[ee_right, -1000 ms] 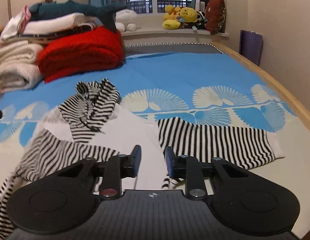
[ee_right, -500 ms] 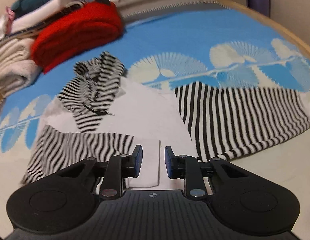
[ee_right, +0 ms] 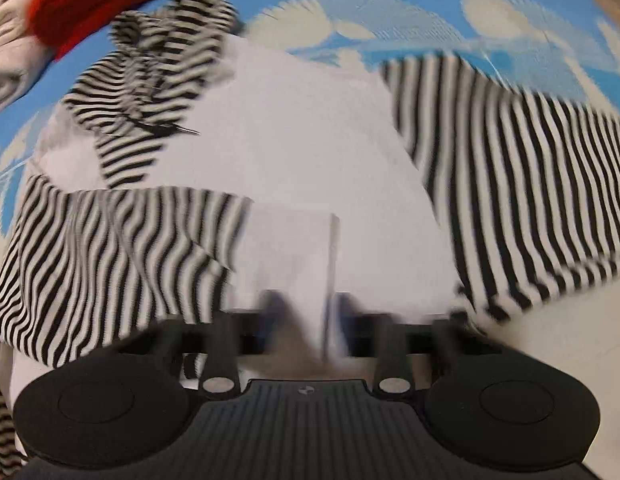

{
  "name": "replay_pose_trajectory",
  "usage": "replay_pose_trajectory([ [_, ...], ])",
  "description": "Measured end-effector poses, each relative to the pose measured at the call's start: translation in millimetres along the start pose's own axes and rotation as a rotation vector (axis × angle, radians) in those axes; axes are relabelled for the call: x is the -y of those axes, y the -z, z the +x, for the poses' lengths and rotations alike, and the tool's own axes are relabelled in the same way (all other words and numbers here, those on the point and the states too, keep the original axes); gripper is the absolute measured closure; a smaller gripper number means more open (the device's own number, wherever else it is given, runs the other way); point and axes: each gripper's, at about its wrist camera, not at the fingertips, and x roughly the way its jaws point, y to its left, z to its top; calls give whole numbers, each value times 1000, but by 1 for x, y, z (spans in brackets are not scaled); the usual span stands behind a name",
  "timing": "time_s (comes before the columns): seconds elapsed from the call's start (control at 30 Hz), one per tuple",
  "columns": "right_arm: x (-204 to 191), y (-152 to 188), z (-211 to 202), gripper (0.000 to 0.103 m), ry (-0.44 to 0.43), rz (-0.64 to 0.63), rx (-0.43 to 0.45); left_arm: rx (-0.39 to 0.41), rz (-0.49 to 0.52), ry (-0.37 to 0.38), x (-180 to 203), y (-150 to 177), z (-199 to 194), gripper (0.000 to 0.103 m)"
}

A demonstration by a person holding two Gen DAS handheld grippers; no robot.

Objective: Fold small clothes
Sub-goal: 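Grasp the other striped sleeve with the right gripper and fold it across the front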

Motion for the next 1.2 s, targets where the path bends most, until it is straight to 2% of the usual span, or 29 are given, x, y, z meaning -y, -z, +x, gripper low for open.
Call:
replay_pose_trajectory([
  [0.07,-7,-4,-14,103,18,-32,88,3,-8,-2,-2,-1,-1,60],
  [0.1,-14,-8,-32,103,32,-66,191,3,-10,-4,-2,0,-1,60],
  [0.2,-20,-16,-94,103,-71,-71,495,-2,-6,3,-1,1,-3,60],
  [0.23,-19,-17,-101,103,-38,-73,535,-1,-2,4,0,2,-3,60],
  [0.27,-16,-17,-101,103,10,-65,534,-1,3,2,2,3,-3,60],
  [0.3,-10,-19,-93,103,62,-38,490,-5,7,0,3,4,-2,60],
  [0.37,9,-21,-65,102,157,35,328,-15,4,3,4,6,0,60],
  [0.43,21,-20,-46,99,196,80,207,-19,1,8,6,7,1,60],
  [0.5,17,-20,-47,99,235,43,240,-21,2,10,9,7,2,60],
  [0.57,5,-18,-56,87,233,-23,305,-28,6,14,13,9,4,60],
  [0.6,3,-15,-60,83,201,-30,318,-32,9,17,16,9,5,60],
  [0.67,4,-18,-55,80,116,-20,293,-41,14,25,21,11,8,60],
  [0.73,6,-16,-37,79,67,-12,186,-51,18,34,26,12,10,60],
  [0.8,11,-9,-7,78,101,-17,-1,-58,30,36,31,14,12,60],
  [0.83,15,-6,2,76,127,-11,-51,-60,35,36,33,15,13,61],
  [0.9,21,-8,-7,73,127,24,1,-63,41,38,36,16,14,60],
  [0.97,22,-9,-18,71,127,1,70,-63,51,38,39,16,14,60],
  [1.03,23,-2,-6,71,218,-77,6,-63,61,37,41,17,15,60],
  [1.07,25,2,-4,71,236,-102,-9,-64,64,35,42,17,16,60],
  [1.13,26,0,-16,71,205,-88,24,-70,67,32,44,18,17,60],
  [1.2,33,-3,-37,71,165,-35,111,-69,86,30,47,19,17,60],
])
